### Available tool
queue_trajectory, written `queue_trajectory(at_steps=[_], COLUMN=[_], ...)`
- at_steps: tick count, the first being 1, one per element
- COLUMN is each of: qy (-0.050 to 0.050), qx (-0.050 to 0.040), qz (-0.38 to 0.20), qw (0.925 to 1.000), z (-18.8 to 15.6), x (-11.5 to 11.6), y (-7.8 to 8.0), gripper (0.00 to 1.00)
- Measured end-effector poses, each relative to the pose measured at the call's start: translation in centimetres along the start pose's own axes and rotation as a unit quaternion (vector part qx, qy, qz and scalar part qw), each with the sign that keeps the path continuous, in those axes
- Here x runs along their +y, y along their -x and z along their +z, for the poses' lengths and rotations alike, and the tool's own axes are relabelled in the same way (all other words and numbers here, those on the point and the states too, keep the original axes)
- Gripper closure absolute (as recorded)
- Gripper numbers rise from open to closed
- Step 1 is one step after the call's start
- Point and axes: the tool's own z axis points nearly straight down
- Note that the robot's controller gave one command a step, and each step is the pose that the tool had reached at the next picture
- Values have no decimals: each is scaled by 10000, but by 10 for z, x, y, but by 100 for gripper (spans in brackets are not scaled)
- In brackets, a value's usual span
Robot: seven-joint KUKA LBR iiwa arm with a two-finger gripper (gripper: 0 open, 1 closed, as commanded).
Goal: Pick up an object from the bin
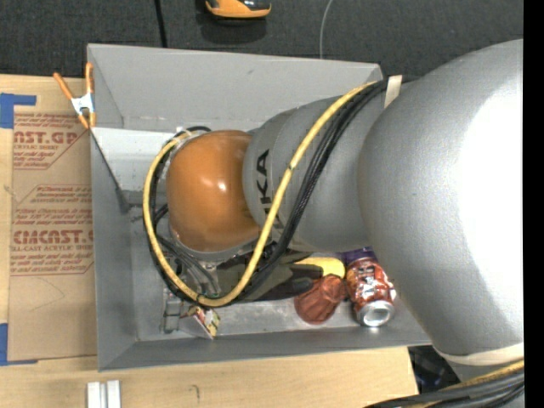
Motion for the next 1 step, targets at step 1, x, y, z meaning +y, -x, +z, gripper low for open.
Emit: queue_trajectory(at_steps=[1], qy=[10], qx=[-33], qz=[13], qw=[10000], z=[-5], x=[-1], y=[2], gripper=[0])
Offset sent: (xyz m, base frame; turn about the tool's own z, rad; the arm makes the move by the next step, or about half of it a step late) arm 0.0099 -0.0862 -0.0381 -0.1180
